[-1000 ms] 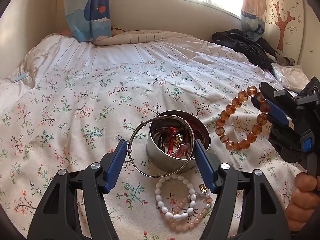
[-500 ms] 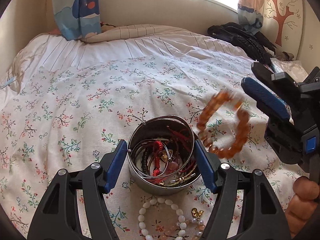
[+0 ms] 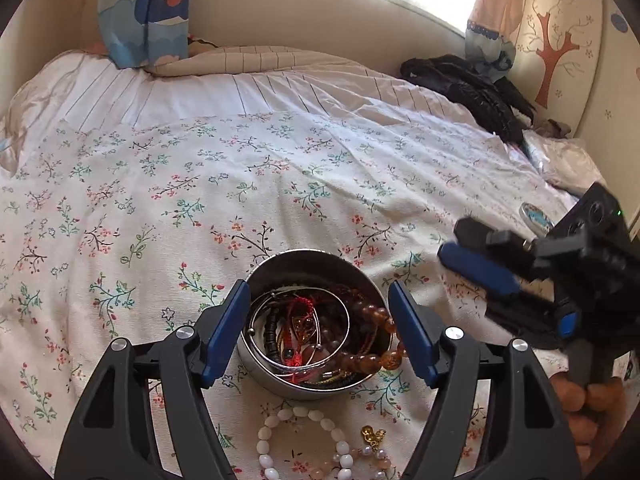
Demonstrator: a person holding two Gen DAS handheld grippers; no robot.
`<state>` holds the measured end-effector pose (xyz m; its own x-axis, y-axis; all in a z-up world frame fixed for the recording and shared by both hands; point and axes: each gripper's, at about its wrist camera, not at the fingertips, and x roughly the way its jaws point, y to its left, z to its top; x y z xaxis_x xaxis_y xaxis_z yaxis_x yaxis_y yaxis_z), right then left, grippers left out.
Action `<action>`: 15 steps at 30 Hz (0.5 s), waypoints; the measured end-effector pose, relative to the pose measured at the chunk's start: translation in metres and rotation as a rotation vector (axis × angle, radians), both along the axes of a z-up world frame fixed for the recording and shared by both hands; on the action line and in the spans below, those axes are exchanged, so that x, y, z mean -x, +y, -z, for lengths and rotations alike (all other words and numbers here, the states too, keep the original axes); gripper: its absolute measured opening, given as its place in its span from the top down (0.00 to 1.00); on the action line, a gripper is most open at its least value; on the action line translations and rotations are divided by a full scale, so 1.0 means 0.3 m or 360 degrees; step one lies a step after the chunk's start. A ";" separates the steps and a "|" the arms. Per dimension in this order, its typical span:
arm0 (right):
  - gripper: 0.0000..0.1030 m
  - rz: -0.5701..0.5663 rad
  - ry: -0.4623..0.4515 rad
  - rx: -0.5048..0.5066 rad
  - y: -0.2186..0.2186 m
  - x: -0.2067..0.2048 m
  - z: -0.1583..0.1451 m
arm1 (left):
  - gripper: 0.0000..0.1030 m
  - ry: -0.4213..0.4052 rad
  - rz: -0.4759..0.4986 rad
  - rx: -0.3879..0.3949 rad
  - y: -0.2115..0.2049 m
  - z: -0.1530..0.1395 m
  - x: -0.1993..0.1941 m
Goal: Organize jewelry
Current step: 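Withdraw the open right tool from the silver tin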
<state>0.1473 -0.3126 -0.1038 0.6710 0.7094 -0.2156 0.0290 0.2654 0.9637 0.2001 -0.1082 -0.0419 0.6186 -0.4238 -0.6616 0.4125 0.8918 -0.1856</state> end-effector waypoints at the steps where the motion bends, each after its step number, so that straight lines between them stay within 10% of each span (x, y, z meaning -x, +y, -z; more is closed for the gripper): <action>1: 0.74 -0.0023 0.0052 0.0011 0.009 0.002 0.016 | 0.34 -0.0005 -0.0022 0.0019 0.014 -0.007 -0.001; 15: 0.58 -0.0258 0.0105 -0.0102 0.137 -0.048 0.067 | 0.33 0.0055 -0.0356 0.0089 0.170 -0.013 -0.052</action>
